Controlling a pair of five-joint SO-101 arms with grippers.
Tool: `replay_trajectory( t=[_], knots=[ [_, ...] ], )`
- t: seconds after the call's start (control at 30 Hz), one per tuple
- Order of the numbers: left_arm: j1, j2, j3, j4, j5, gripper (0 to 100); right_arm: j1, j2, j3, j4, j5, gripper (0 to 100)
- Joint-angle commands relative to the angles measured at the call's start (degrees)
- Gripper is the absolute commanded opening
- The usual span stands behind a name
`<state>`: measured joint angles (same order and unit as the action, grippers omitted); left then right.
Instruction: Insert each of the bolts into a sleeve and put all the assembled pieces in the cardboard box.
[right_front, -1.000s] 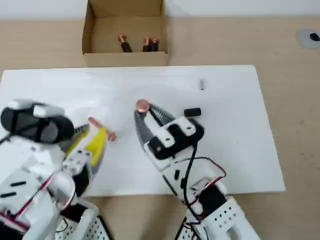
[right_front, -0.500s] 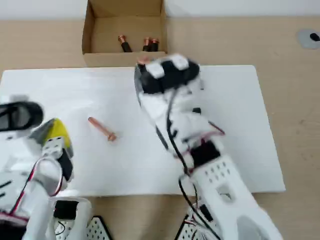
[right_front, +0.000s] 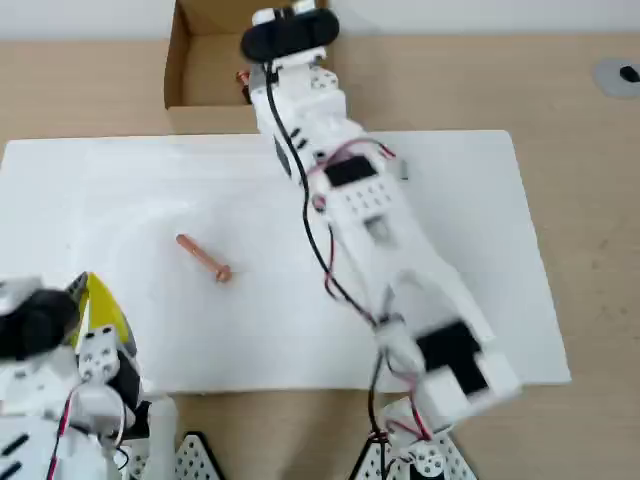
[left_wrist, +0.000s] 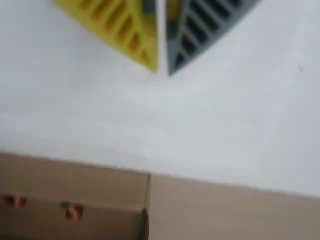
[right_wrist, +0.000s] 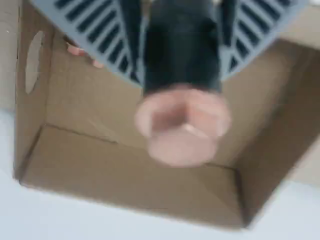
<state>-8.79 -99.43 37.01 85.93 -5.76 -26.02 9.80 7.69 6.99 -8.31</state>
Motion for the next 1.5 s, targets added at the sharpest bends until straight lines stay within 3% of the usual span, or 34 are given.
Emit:
replay_trajectory(
  t=[0.0, 0.37, 0.7, 0.93, 1.1, 1.23, 1.47],
  knots=[
    [-0.8, -1.1, 0.1, 0.2, -0.3, 1, 2.7, 10.6, -15.6, -1.3, -0.5, 0.9],
    [-0.8, -1.1, 0.2, 0.3, -0.2, 1, 6.5, 44.6, -50.6, -0.4, -0.5, 0.9],
    [-0.8, -1.3, 5.2, 0.2, -0.1, 1, 6.4, 61.2, -72.8, 14.9, -0.1, 1.9],
    [-0.5, -1.1, 5.1, -0.2, -0.1, 1, 6.2, 67.3, -82.8, 28.1, 4.4, 25.0],
    [-0.4, -0.3, 5.3, 0.1, -0.1, 1, 6.2, 68.4, -90.0, 34.4, 4.3, 29.1],
    [-0.8, 8.4, 4.7, 0.3, 0.3, 5, 6.2, 68.2, -96.8, 39.8, 4.0, 29.1],
    [-0.8, 37.2, -6.2, 1.8, 5.9, 7, 7.1, 63.0, -103.3, 53.1, 4.0, 29.1]
  ],
)
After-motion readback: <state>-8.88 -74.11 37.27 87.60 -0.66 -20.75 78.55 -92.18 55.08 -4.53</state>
